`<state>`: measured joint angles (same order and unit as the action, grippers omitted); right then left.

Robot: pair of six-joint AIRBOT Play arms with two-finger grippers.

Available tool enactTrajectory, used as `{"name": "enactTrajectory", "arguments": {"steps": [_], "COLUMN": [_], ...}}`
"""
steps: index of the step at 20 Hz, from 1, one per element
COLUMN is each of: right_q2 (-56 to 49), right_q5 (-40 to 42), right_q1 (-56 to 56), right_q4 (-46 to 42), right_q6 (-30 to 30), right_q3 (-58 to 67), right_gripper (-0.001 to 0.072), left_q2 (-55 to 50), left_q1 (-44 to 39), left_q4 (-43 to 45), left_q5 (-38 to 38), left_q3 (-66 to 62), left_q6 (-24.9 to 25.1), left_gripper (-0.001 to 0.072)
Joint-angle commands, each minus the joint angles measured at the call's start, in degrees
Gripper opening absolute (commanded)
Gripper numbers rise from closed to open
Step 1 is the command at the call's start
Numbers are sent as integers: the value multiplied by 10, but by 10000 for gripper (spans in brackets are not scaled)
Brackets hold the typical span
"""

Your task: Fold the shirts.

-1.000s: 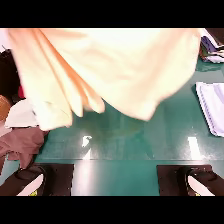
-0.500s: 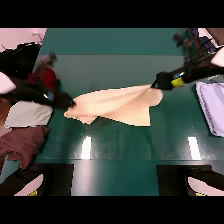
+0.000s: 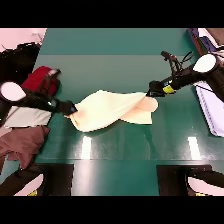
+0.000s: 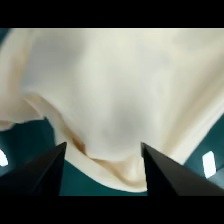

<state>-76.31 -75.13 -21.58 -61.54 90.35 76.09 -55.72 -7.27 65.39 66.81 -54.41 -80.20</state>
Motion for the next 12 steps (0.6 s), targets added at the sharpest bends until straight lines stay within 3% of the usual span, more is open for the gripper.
{"name": "enactTrajectory", "arguments": {"steps": [1,3,7,12], "right_q2": [-1,-1,-2,-1], "right_q5": [0,0,1,1], "right_q1": [0,0,0,0], "right_q4": [0,0,0,0], "right_q6": [-5,-7,-9,-9], "right_q3": [20,25,25,25], "right_gripper": [12,12,12,12], "left_q2": [0,-12,-68,-134], "left_q1": [59,112,141,140], "left_q4": [78,77,45,-94], "left_q5": [-44,-56,-52,-66], "left_q3": [-62,-47,35,92], "left_q6": [-28,-38,-34,48], "left_gripper": [561,408,411,413]}}
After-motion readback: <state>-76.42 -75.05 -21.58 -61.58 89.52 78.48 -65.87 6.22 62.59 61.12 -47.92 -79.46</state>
